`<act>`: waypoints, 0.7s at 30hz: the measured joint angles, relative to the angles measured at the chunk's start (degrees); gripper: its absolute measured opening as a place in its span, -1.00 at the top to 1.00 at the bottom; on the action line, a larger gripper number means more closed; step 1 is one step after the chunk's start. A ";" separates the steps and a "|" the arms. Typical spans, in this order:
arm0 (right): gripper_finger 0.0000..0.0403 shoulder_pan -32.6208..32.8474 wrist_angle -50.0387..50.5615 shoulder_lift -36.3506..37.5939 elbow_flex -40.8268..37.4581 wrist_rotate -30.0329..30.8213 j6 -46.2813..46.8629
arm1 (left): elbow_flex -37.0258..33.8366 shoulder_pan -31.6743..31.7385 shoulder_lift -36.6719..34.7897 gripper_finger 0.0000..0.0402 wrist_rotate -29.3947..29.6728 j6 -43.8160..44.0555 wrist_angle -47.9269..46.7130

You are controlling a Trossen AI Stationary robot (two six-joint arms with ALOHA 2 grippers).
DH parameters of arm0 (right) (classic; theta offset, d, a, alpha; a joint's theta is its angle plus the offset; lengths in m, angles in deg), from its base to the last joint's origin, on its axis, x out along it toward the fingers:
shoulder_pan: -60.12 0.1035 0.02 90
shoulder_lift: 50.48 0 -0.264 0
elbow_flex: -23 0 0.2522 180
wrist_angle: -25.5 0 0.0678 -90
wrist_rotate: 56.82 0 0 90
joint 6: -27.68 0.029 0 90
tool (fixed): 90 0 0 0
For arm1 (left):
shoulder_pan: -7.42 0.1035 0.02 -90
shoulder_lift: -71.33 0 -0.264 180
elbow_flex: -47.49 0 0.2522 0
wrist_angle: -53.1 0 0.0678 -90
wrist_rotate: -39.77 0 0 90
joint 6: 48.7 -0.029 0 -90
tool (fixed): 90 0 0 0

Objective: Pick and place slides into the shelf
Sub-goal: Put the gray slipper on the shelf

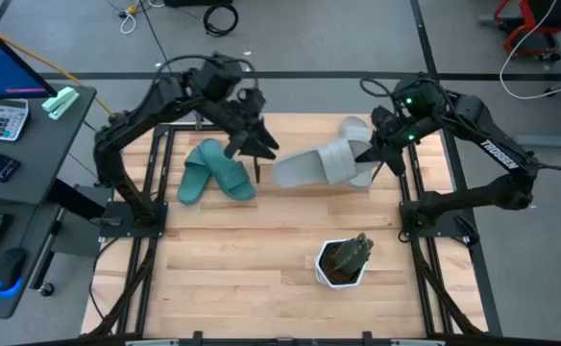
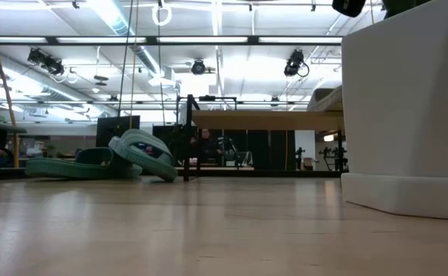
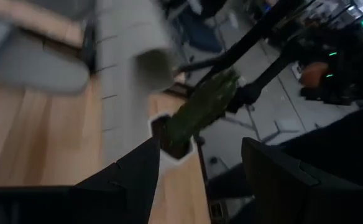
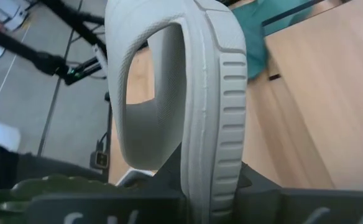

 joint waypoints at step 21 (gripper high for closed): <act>0.83 4.47 0.13 -3.49 0.00 1.20 -0.49 | -0.09 -4.37 10.44 -0.09 0.25 -0.61 -3.38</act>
